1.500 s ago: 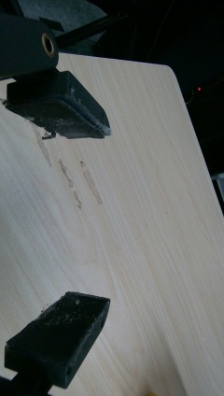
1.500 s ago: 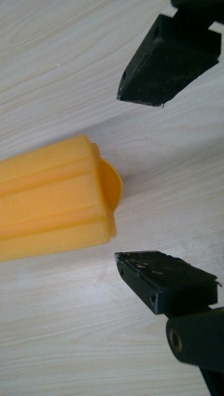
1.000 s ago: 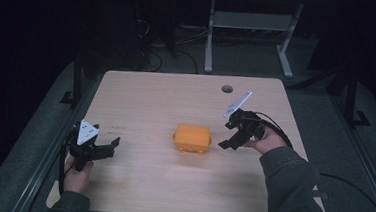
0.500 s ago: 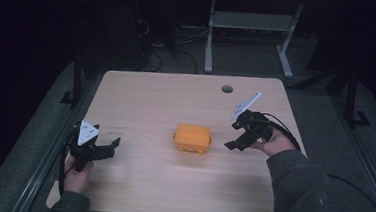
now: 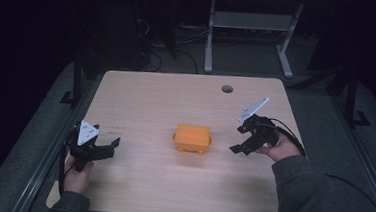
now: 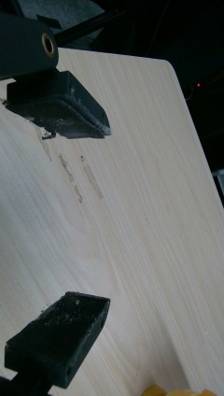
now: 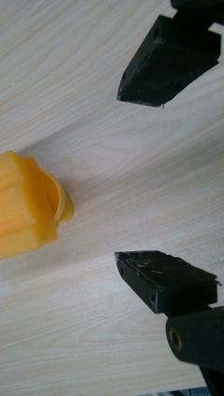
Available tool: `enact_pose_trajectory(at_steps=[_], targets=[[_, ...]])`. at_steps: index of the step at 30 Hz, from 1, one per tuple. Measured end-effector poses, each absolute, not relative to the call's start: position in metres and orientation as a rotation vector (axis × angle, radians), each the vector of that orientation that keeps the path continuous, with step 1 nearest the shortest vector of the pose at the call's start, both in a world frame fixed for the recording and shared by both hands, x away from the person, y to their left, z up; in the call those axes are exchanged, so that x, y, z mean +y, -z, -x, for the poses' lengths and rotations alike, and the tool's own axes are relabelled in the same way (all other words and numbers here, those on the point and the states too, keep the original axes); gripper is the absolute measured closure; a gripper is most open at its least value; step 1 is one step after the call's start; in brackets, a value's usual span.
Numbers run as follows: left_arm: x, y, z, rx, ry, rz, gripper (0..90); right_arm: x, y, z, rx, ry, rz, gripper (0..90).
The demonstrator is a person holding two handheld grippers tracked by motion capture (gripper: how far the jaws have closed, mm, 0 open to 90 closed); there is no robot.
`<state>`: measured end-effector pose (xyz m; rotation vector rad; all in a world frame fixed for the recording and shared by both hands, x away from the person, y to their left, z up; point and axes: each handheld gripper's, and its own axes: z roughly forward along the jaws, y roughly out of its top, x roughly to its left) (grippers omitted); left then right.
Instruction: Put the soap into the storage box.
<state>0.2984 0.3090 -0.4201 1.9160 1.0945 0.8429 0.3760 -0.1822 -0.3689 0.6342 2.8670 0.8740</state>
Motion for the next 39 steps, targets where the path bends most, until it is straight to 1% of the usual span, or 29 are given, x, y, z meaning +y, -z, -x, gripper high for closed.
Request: enact_pose_trajectory(at_steps=[22,39], targets=[[0.307,0.421,-0.298,1.084,-0.835,-1.931,14.1,-0.215,0.385,-0.359,2.837,-0.902,-0.722,18.0],[0.305,0.422,-0.298,1.076,-0.832,-1.942,14.1,-0.245,0.407,-0.341,2.805,-0.939,-0.847,18.0]])
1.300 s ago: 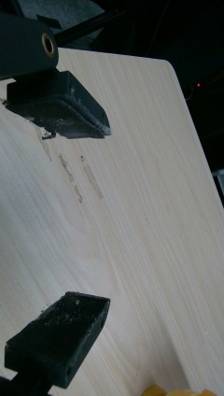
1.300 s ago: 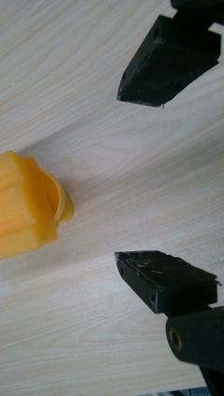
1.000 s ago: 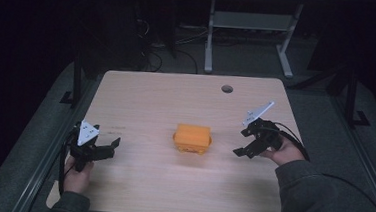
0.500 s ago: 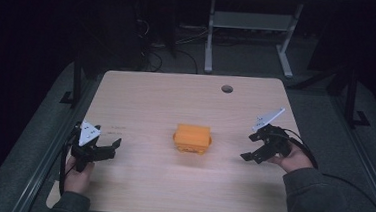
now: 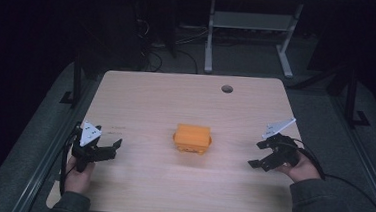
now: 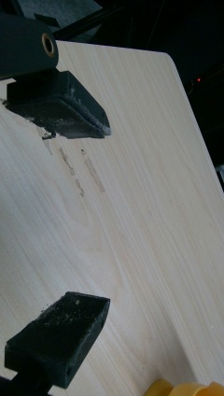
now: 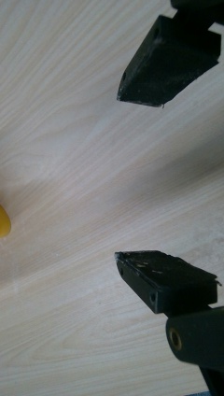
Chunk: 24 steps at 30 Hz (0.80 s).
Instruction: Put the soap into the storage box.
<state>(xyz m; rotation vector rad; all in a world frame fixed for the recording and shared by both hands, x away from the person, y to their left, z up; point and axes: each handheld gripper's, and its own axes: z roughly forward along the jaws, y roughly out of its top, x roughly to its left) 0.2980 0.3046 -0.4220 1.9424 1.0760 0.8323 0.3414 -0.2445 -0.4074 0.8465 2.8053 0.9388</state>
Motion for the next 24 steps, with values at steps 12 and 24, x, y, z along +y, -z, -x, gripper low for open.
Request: enact_pose_trajectory(at_steps=[12,24], targets=[[0.303,0.423,-0.299,1.068,-0.833,-1.95,14.1,-0.264,0.426,-0.326,2.779,-0.966,-0.904,18.0],[0.302,0.424,-0.299,1.065,-0.835,-1.956,14.1,-0.279,0.441,-0.312,2.749,-0.986,-0.96,17.4]])
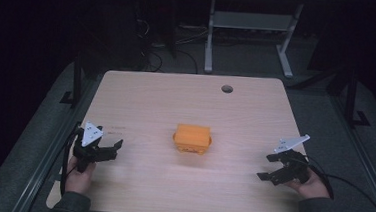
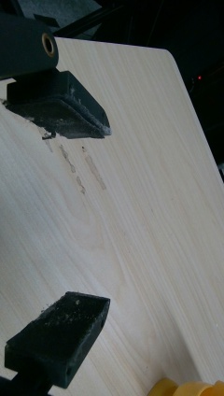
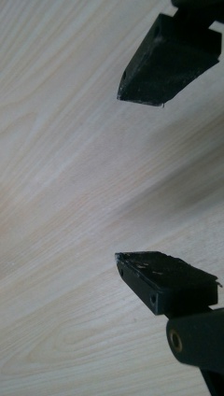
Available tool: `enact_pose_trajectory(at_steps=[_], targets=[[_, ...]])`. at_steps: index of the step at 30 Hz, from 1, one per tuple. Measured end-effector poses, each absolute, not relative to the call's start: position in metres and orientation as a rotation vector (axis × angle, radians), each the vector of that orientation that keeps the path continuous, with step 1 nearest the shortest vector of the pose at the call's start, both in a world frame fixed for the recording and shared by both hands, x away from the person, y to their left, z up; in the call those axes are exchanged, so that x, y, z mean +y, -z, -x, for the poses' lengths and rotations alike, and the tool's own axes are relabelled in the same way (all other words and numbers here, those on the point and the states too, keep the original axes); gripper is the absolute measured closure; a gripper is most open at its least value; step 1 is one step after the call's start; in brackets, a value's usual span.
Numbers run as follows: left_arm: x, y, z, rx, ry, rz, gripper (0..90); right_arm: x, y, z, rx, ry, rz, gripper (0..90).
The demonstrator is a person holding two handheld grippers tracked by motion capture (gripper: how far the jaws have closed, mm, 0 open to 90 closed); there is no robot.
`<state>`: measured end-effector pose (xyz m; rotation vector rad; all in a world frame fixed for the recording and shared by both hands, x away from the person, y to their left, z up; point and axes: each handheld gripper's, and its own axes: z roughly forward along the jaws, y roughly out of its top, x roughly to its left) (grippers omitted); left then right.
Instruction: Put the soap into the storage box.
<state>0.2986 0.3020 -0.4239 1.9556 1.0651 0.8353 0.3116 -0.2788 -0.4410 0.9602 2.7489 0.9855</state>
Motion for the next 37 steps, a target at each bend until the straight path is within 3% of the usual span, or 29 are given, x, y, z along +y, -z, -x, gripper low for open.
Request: enact_pose_trajectory(at_steps=[26,37], targets=[[0.298,0.426,-0.299,1.049,-0.828,-1.984,14.1,-0.296,0.468,-0.278,2.685,-1.035,-1.026,16.4],[0.297,0.425,-0.299,1.033,-0.835,-1.982,14.2,-0.297,0.459,-0.257,2.584,-1.049,-1.0,15.1]])
